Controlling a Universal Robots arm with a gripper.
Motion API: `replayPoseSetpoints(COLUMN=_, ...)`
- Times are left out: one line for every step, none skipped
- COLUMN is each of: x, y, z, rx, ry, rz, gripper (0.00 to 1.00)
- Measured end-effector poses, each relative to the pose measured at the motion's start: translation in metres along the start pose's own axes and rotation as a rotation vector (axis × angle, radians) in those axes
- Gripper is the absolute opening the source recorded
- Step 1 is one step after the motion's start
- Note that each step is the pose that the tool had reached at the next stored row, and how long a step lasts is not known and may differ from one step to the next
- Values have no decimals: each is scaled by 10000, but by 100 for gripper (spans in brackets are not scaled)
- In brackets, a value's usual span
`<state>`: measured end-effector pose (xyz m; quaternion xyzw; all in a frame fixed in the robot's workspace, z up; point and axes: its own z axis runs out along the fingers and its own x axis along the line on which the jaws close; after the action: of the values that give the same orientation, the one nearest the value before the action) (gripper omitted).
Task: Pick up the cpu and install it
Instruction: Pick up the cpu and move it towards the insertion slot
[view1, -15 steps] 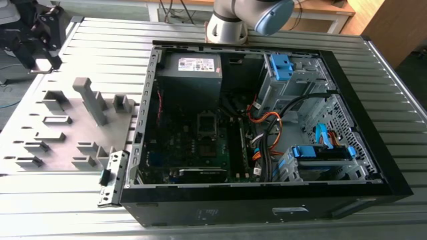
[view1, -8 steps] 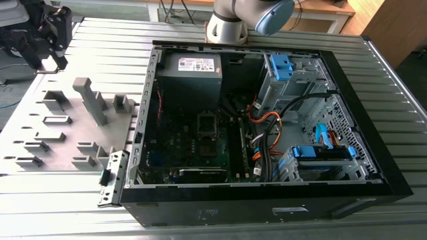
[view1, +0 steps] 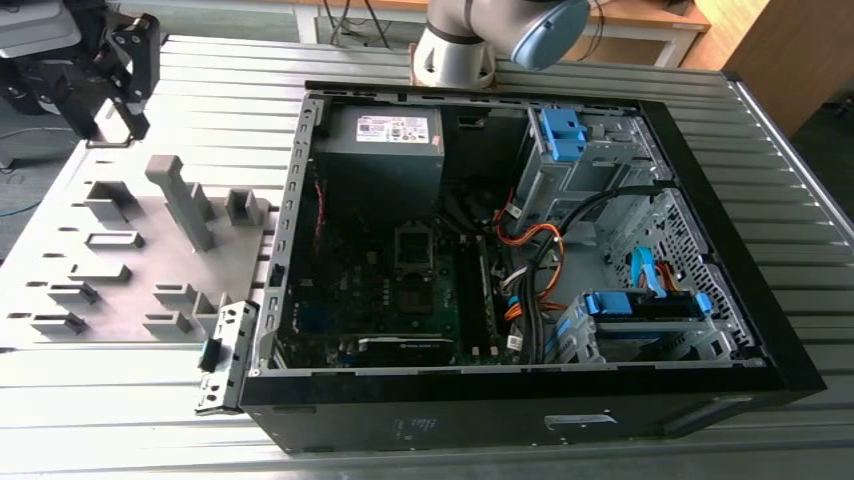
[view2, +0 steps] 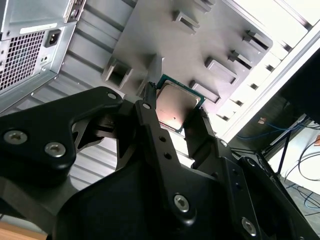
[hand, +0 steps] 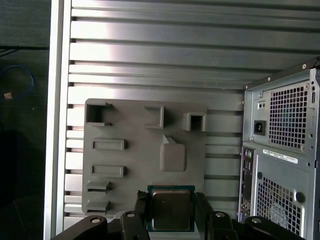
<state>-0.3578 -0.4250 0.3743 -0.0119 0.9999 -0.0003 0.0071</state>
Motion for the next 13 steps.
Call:
replayPoseSetpoints(x=-13, y=0, z=0, rx=0, ry=-1, rz=0, gripper=47)
replayPoseSetpoints(x=-26, y=-1, z=0, rx=1, ry=0, rz=-1, gripper=47)
replayPoseSetpoints(x=-38, y=-1, z=1, rx=0, ry=0, rz=0, gripper=47)
replayPoseSetpoints(x=-51, y=-1, z=1, rx=0, ry=0, rz=0, gripper=47)
replayPoseSetpoints(x=-64, y=-2, z=1, rx=0, ry=0, rz=-1, gripper=47)
replayPoseSetpoints(x=-77, y=-2, z=1, rx=0, ry=0, rz=0, gripper=47)
replayPoseSetpoints(x=-91, y=-2, z=2, rx=0, ry=0, rz=0, gripper=47)
replayPoseSetpoints(x=-105, y=-3, z=2, rx=0, ry=0, rz=-1, gripper=47)
replayPoseSetpoints(x=-119, y=-3, z=2, rx=0, ry=0, rz=-1, gripper=47)
replayPoseSetpoints(x=-135, y=-3, z=3, rx=0, ry=0, rz=-1, gripper=47)
replayPoseSetpoints(x=-151, y=-4, z=3, rx=0, ry=0, rz=-1, gripper=47)
replayPoseSetpoints(x=-168, y=-4, z=4, rx=0, ry=-1, rz=-1, gripper=47)
replayPoseSetpoints(x=-188, y=-4, z=4, rx=0, ry=0, rz=0, gripper=47)
